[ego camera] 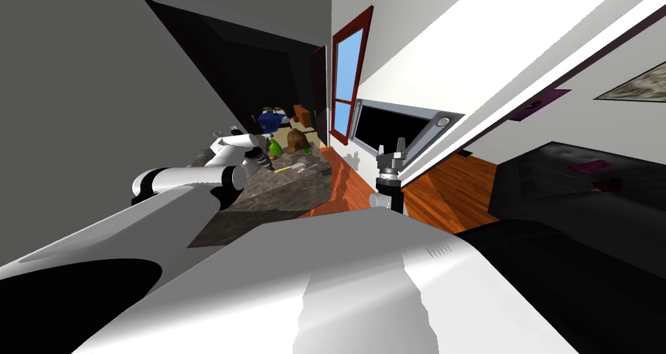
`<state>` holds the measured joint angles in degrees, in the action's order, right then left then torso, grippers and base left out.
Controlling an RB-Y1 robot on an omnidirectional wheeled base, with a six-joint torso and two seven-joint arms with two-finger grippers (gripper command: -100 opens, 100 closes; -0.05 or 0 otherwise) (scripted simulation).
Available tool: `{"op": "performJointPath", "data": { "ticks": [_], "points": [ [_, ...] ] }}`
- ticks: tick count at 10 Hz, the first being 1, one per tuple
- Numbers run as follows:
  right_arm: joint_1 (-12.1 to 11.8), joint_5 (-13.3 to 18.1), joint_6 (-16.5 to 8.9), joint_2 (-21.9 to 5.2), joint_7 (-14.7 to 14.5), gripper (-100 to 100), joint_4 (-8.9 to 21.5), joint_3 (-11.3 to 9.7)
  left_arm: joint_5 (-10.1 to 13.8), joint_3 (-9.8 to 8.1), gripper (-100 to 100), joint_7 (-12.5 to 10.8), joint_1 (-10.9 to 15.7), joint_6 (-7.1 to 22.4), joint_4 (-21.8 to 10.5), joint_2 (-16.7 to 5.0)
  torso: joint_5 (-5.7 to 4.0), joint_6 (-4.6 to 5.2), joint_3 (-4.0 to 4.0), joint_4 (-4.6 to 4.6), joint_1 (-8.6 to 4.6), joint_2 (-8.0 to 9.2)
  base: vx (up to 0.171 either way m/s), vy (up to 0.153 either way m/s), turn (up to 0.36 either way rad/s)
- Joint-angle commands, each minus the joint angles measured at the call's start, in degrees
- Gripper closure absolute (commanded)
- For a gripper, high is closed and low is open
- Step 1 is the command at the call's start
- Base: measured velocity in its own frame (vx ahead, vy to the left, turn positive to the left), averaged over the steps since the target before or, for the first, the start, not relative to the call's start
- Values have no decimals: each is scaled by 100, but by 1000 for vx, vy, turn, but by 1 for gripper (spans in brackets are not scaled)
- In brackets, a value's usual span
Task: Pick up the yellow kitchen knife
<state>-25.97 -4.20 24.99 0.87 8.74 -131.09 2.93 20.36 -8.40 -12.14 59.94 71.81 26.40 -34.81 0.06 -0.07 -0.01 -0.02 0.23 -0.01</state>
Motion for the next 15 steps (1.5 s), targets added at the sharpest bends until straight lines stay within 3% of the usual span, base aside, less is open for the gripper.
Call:
{"op": "performJointPath", "data": {
  "ticks": [1,3,8,10,12,13,15],
  "points": [
    [0,0,0,0,0,0,0,0,56,7,-100,-94,34,235,-7,29,0,0,0,0,0,0,29,43,-16],
    [0,0,0,0,0,0,0,0,79,12,-100,-129,47,319,-23,51,-1,1,-6,-2,0,-11,33,54,-19],
    [-1,0,0,0,0,0,0,0,199,122,-100,-396,48,895,-55,419,-2,1,-15,-6,-7,-25,67,48,-27],
    [-1,0,0,0,0,0,0,0,199,122,-100,-396,48,895,-55,419,-3,1,-16,-7,-13,-25,43,18,-9],
    [0,0,0,0,0,0,0,0,242,199,-100,-515,30,1150,-31,646,-4,2,-9,-3,-15,-15,61,29,-32],
    [-1,0,0,0,0,0,0,0,242,199,-100,-515,30,1150,153,646,-3,2,-14,-6,-12,-24,62,21,-8],
    [0,0,0,1,0,0,0,0,242,199,-100,-515,30,1150,-31,646,-5,0,-9,-4,-19,-13,13,3,0]
  ]
}}
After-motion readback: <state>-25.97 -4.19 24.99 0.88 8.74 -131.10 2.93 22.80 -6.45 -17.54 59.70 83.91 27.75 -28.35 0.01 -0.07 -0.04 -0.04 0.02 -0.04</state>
